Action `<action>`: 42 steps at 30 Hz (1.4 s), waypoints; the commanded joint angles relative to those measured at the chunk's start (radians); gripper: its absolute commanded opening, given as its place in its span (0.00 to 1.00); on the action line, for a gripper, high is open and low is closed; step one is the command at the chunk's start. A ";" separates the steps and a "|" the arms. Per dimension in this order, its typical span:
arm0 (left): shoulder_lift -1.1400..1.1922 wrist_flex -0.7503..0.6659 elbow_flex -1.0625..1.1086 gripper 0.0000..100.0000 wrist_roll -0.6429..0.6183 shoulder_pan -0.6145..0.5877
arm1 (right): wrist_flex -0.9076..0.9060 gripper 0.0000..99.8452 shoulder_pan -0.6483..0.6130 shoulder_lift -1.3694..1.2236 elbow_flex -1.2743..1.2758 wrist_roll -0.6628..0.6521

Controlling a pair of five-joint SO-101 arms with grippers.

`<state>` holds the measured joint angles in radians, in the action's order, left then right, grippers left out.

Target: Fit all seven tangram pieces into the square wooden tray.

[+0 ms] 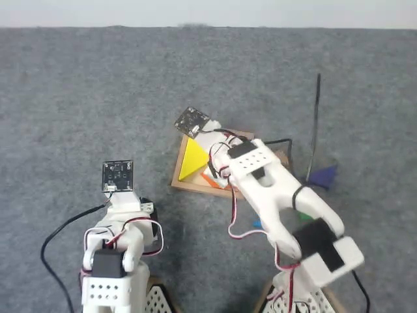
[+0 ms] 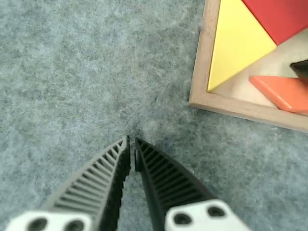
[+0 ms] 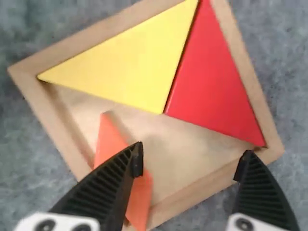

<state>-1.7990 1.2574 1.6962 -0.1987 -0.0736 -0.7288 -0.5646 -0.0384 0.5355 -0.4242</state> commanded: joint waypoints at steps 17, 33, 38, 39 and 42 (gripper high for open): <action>-0.020 0.005 -0.013 0.01 0.015 -0.006 | -0.087 0.30 0.110 0.159 0.141 -0.021; -0.020 0.005 -0.013 0.01 0.015 -0.006 | -0.039 0.25 0.028 0.407 0.342 0.040; -0.020 0.005 -0.013 0.01 0.015 -0.006 | 0.007 0.25 0.030 0.314 0.339 0.028; -0.020 0.005 -0.013 0.01 0.015 -0.006 | 0.021 0.25 0.030 0.291 0.338 0.028; -0.020 0.005 -0.013 0.01 0.015 -0.006 | 0.022 0.25 0.031 0.217 0.299 0.026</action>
<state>-1.7990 1.2574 1.6962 -0.1987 -0.0736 -0.7288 -0.5309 0.2163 0.8853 -0.3767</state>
